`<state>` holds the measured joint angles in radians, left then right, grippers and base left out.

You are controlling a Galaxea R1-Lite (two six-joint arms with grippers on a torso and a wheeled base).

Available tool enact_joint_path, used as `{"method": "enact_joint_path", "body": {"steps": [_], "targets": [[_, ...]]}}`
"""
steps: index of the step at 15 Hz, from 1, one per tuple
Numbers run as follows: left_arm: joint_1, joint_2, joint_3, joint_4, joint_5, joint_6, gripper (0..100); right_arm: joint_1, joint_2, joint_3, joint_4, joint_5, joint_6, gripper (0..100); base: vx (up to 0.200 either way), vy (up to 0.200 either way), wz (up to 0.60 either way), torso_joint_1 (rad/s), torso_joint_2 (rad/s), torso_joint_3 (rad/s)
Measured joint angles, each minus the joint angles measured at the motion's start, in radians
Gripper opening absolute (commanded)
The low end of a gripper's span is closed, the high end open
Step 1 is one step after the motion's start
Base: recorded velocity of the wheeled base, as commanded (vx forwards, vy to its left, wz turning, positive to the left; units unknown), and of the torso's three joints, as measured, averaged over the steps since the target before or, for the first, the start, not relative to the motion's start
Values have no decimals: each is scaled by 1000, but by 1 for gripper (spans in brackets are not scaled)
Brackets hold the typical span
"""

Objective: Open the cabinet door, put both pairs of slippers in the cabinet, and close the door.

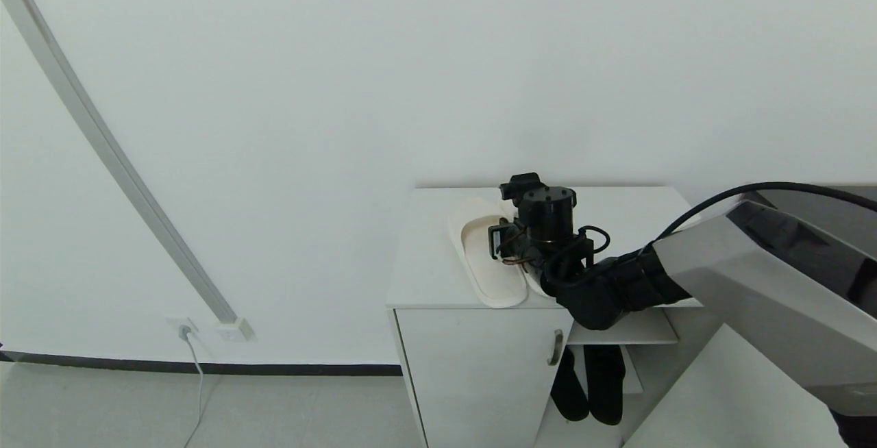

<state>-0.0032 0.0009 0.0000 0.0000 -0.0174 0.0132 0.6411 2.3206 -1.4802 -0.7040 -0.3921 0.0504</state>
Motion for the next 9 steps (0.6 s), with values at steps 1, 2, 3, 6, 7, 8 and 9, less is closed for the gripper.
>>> {"method": "enact_joint_path", "body": {"steps": [1,2,3,6,7,8,9], "targets": [[0,0,0,0,0,-1,0,7,-29,36,-2,0,0,0,0,0,0,0,0,0],[0,0,0,0,-1,-1,0,14,-64,86,-8,0,0,0,0,0,0,0,0,0],[0,0,0,0,-1,-1,0,23,-98,137,-20,0,0,0,0,0,0,0,0,0],[0,1,0,0,-1,-1,0,53,-216,346,-97,6,1,0,0,0,0,0,0,0],[0,1,0,0,0,-1,0,64,-267,432,-123,18,1,0,0,0,0,0,0,0],[0,1,0,0,-1,-1,0,75,-319,508,-139,40,1,0,0,0,0,0,0,0],[0,1,0,0,-1,-1,0,84,-376,587,-149,71,1,0,0,0,0,0,0,0]]}}
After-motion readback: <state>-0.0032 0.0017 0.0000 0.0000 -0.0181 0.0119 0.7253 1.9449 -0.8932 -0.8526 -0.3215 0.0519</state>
